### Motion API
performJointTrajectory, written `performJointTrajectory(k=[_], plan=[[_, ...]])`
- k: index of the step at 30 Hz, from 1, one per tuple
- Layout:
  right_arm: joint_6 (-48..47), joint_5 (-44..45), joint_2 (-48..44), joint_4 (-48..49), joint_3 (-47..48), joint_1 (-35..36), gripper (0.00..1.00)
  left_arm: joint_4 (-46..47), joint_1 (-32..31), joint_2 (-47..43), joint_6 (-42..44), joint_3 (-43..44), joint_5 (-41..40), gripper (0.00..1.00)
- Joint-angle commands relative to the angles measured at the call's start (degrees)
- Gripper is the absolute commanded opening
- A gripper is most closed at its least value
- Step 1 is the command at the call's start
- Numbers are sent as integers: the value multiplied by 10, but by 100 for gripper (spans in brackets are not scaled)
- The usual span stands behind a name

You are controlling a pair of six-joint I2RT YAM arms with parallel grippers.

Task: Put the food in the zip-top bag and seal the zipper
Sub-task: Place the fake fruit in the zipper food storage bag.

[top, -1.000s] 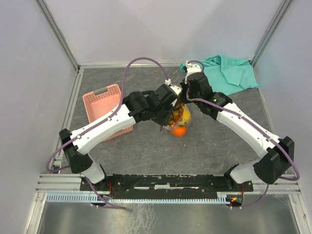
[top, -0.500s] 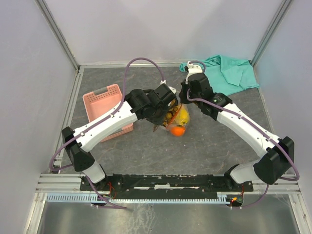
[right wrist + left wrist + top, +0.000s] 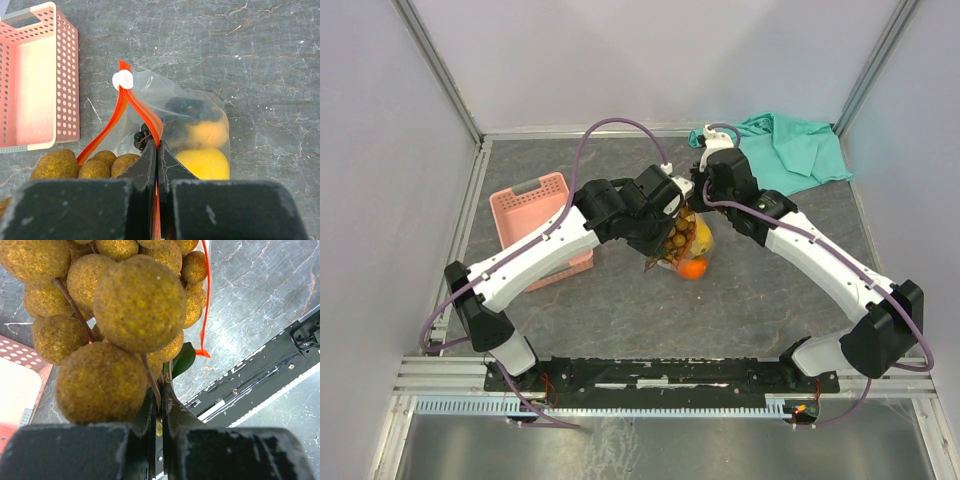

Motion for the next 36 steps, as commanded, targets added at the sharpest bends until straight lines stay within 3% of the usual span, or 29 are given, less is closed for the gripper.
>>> performJointTrajectory(k=[1, 6, 16, 25, 33, 36], plan=[[0, -13, -25, 44, -8, -3, 1, 25, 0, 4, 37, 23, 33, 3], [4, -13, -35, 50, -20, -5, 1, 17, 7, 3, 18, 9, -15, 3], [40, -49, -31, 77, -34, -5, 1, -69, 30, 50, -36, 72, -96, 3], [71, -39, -21, 93, -27, -6, 1, -10, 21, 26, 42, 71, 35, 3], [84, -52, -17, 100, -27, -6, 1, -47, 28, 65, 3, 74, -62, 4], [80, -47, -24, 99, -32, -7, 1, -51, 30, 75, -11, 77, -58, 10]])
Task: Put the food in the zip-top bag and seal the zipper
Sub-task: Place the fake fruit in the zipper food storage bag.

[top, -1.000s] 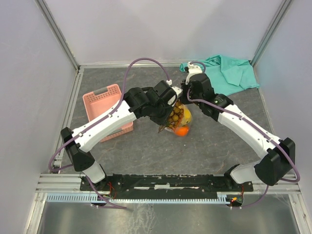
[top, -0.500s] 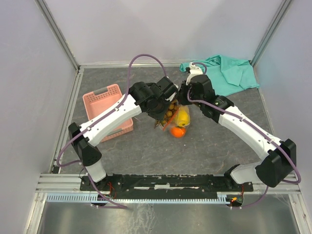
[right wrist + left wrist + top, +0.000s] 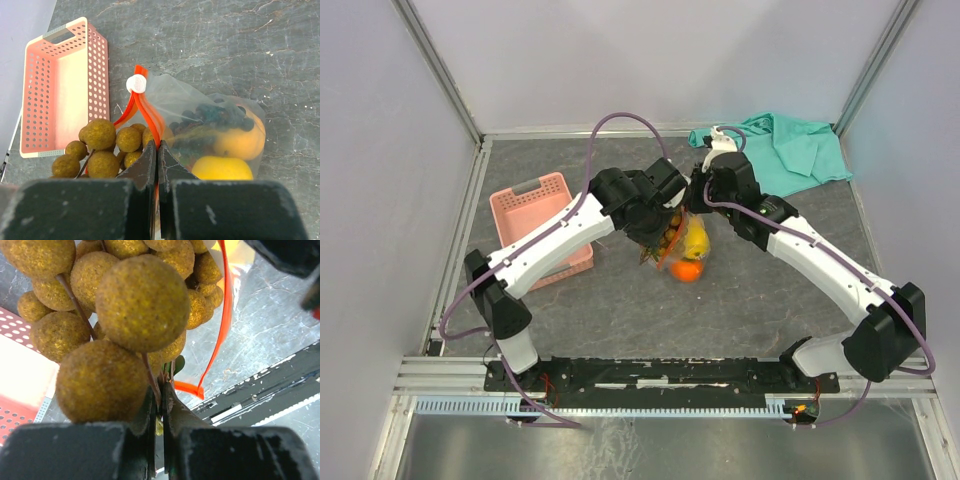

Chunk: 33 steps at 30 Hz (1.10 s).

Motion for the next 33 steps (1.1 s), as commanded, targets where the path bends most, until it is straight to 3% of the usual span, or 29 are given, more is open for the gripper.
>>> performJointTrajectory(k=[1, 5, 10, 15, 21, 28, 33], plan=[[7, -4, -11, 40, 3, -1, 1, 3, 4, 17, -11, 24, -12, 12], [16, -13, -8, 48, -5, -1, 1, 42, 3, 4, -14, 13, 32, 16], [22, -15, -5, 54, -10, -2, 1, 53, 3, -10, -18, 11, 11, 42], [22, -13, 1, 48, -2, -4, 1, 34, 6, -16, -56, 26, -20, 55], [21, -10, 1, 38, 5, -9, 1, 22, 35, -61, -122, 17, -18, 59], [23, -18, 1, 34, 10, -12, 1, 111, 131, -152, -177, -133, 39, 60], [26, -21, 3, 32, 9, -14, 1, 181, 148, -158, -184, -196, 94, 58]])
